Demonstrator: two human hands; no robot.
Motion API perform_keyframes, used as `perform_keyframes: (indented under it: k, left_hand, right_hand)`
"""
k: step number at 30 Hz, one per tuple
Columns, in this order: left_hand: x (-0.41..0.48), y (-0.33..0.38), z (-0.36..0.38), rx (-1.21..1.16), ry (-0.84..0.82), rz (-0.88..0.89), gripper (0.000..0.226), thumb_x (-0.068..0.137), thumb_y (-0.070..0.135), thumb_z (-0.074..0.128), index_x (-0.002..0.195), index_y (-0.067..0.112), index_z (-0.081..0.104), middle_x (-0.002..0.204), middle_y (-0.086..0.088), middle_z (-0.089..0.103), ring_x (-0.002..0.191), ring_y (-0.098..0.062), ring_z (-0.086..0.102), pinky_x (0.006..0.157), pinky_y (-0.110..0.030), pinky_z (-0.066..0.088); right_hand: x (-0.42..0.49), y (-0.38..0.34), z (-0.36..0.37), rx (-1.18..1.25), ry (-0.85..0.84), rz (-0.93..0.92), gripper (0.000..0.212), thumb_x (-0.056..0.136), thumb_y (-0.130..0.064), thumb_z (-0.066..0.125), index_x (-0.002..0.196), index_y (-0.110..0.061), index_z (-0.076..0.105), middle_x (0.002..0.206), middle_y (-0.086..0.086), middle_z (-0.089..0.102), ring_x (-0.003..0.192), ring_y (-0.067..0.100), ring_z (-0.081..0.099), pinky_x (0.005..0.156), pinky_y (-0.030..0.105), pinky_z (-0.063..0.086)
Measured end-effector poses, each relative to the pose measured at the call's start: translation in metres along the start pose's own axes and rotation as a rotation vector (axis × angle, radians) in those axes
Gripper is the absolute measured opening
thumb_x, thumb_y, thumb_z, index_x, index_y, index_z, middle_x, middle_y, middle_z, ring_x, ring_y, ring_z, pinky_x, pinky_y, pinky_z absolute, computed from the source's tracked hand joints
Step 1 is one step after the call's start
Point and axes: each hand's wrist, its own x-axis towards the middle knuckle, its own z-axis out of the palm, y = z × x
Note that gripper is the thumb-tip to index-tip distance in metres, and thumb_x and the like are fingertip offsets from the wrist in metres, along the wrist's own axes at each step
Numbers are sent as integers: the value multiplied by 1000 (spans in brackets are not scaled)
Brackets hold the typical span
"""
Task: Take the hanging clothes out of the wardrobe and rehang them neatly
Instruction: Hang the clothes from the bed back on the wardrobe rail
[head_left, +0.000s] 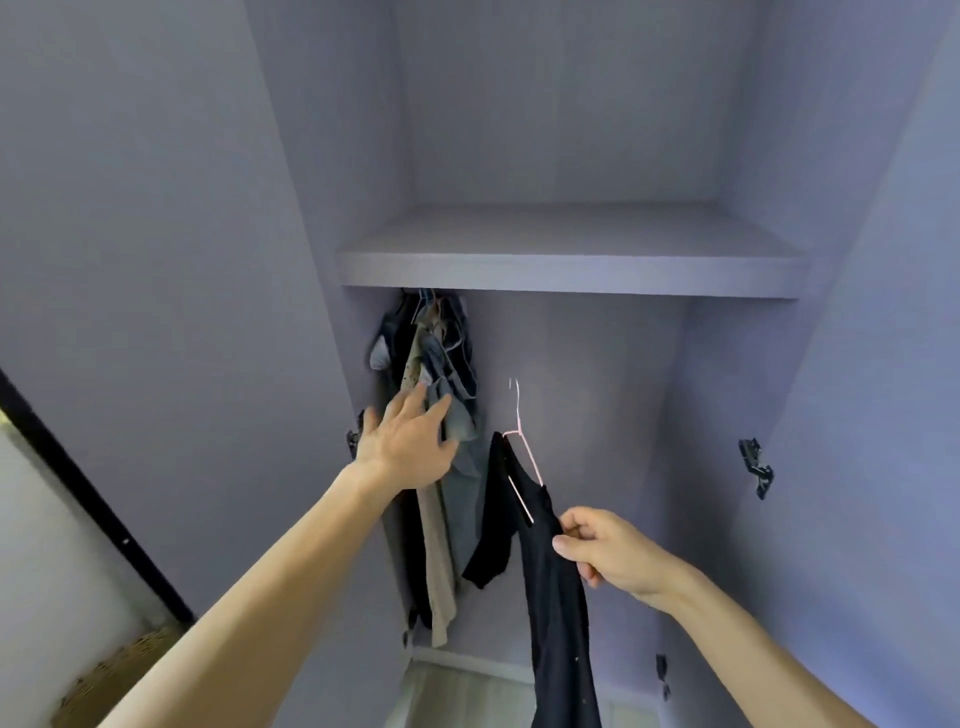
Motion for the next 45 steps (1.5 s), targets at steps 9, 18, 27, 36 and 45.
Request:
perform_keyframes:
  k: [9,18,27,36,45]
  left_hand:
    - [7,-128,-53,578,284,-265,68,102,48,28,158,31,-6,164,-4,-22,151,-26,-20,109,-62,-23]
    - [24,-209,-48,683,776,-156,64,94,34,31,155,15,29,166,-5,14,153,-25,14,119,-60,-6]
    - [51,-221,-13,806,793,-218,65,100,35,29,160,17,13,168,-3,5,154,-24,10,120,-56,-7]
    - [55,-230,-3,903,838,-204,65,99,38,35,159,18,18,167,-2,13,152,-23,17,120,-55,10]
    - [58,-234,0,964,834,-227,67,98,39,38,159,19,19,166,-2,15,152,-22,19,119,-55,13]
  right_hand:
    - [124,-43,4,7,153,6,19,102,-17,52,112,-1,55,79,3,50,63,10,48,60,22,46]
    - [259,-90,-21,-80,295,-75,5,102,-19,50,102,-14,50,81,3,54,67,15,52,64,30,48]
    - [378,-99,-35,-141,333,-77,11,101,-22,51,110,-20,45,89,8,59,81,25,59,86,47,55]
    - [430,-90,-5,-136,296,12,17,101,-18,48,113,-5,49,89,13,58,75,25,57,80,47,55]
    - [454,-92,29,-562,187,-35,85,92,-18,59,156,-2,5,150,23,40,127,41,51,101,41,47]
